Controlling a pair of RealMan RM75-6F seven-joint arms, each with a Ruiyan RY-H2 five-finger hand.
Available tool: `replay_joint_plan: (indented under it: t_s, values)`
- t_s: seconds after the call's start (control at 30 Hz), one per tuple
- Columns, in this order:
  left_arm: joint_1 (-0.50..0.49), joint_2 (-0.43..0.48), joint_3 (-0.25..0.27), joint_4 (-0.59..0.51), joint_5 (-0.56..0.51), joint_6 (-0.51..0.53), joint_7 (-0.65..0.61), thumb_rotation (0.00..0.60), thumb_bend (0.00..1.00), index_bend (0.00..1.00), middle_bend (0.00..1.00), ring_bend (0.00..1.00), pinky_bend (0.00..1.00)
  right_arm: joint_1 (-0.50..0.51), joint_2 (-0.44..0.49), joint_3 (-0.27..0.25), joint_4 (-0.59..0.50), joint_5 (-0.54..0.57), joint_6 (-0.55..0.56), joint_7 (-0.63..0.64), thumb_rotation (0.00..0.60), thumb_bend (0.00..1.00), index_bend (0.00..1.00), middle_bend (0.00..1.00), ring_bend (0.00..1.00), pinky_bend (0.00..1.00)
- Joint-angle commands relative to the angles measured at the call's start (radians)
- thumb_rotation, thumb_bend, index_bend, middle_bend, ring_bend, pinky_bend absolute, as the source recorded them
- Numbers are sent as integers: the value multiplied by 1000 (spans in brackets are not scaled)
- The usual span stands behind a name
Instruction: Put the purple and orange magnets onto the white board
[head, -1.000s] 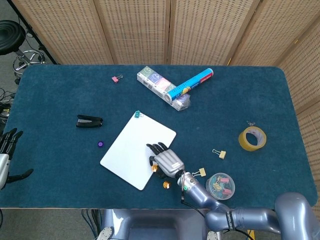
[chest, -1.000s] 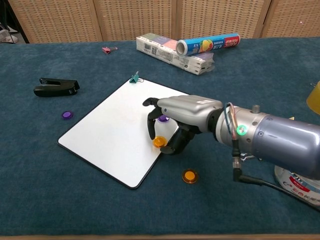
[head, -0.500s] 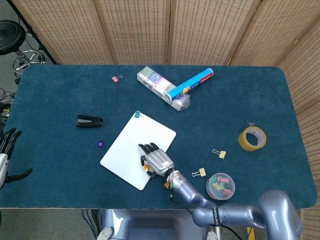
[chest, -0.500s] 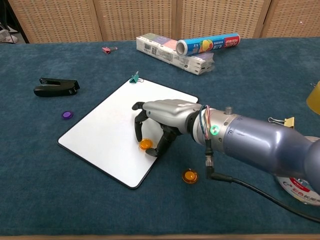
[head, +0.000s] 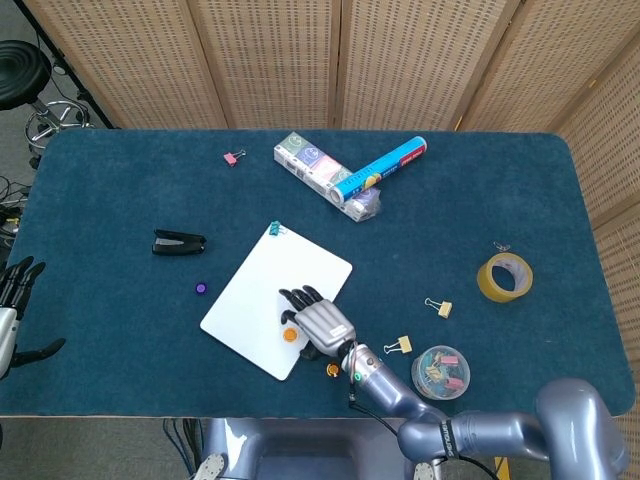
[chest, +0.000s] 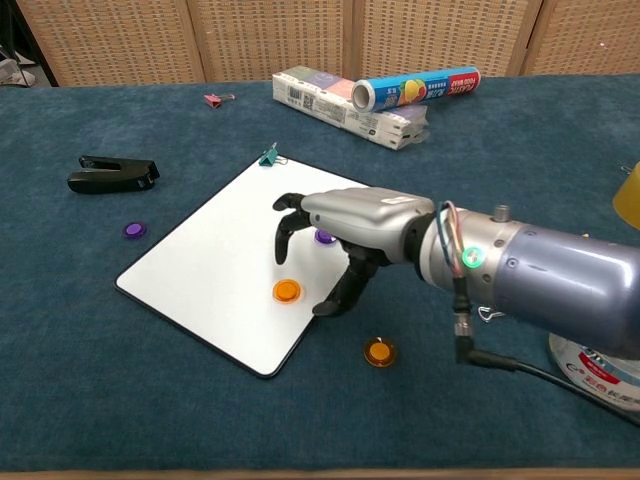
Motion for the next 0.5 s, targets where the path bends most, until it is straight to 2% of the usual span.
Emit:
replay_joint_plan:
  t_s: [0.03, 0.27, 0.5]
  values:
    - [1, -3, 1, -1, 4, 4, 5, 600, 15, 0, 0, 0, 0, -42, 49, -51, -57, -37, 35, 4, 600, 269, 318, 0, 0, 0]
    - [4, -1, 3, -4, 8, 9, 1, 600, 15, 0, 0, 0, 0, -94, 119, -136, -126, -96, 57, 6, 600, 261, 313, 0, 0, 0]
    - [4, 0, 3, -5, 8, 7, -2, 600, 15, 0, 0, 0, 0, -113, 122, -149, -120, -113, 52, 24, 600, 258, 329, 0, 0, 0]
